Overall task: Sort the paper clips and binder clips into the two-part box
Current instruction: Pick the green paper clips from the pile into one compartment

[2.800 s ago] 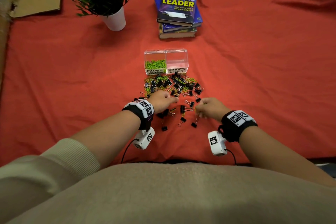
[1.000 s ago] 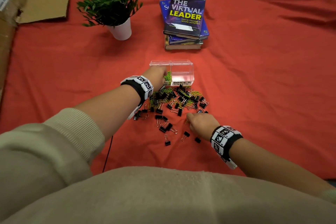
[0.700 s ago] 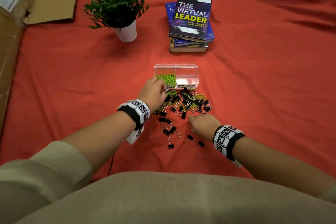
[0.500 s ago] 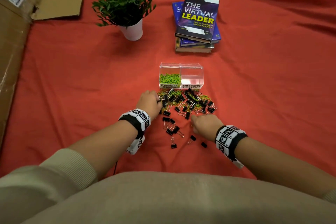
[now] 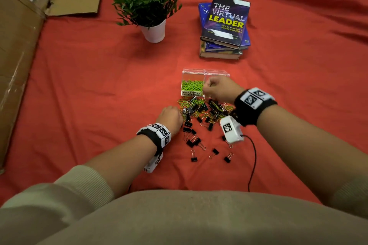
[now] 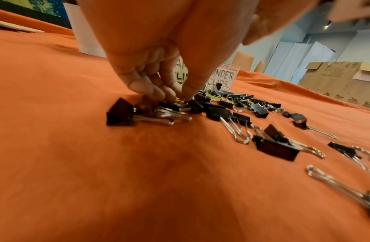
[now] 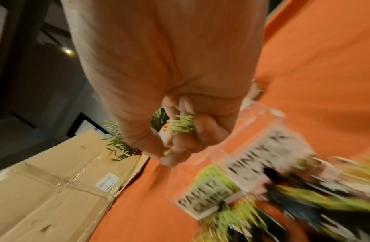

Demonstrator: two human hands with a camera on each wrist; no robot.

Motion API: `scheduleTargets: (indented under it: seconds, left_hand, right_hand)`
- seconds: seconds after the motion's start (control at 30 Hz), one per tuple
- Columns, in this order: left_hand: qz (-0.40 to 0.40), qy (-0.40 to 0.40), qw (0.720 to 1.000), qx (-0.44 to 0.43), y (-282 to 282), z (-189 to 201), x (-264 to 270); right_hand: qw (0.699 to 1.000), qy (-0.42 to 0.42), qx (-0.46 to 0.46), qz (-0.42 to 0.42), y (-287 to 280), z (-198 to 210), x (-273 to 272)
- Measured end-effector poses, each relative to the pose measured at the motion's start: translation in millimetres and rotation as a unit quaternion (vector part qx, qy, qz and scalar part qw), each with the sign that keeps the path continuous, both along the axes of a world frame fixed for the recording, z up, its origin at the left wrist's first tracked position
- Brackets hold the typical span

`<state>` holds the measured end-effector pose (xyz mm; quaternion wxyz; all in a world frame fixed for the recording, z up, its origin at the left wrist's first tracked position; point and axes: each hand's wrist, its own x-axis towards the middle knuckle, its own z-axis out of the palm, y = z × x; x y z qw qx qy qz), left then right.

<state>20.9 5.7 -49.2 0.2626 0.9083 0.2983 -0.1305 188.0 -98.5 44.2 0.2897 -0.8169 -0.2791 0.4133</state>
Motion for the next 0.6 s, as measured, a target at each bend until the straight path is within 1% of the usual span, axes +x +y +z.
scheduleTargets:
  seconds: [0.07,0.13,0.2,0.33,0.43,0.53,0.6]
  left_hand:
    - [0.005,-0.005,1.0,-0.02,0,4,-3]
    - [0.032,-0.023,0.998,-0.057,1,8,-6]
    - [0.068,-0.046,0.992,-0.095,3,12,-9]
    - [0.115,-0.077,0.977,-0.159,8,15,-11]
    - [0.152,-0.109,0.959,-0.211,12,13,-9]
    - [0.166,-0.138,0.941,-0.261,14,19,-5]
    - [0.17,-0.145,0.933,-0.282,17,25,-1]
  right_hand:
    - [0.997,-0.077,0.003,0.021,25,3,5]
    - [0.986,-0.155,-0.014,0.058,46,-1,3]
    - [0.976,-0.192,-0.038,0.098,61,-10,0]
    - [0.959,-0.212,-0.083,0.167,74,-24,-6]
    - [0.953,-0.22,-0.082,0.191,70,-30,-5]
    - [0.957,-0.225,-0.047,0.177,57,-28,-2]
    - [0.962,-0.239,0.013,0.134,44,-23,-5]
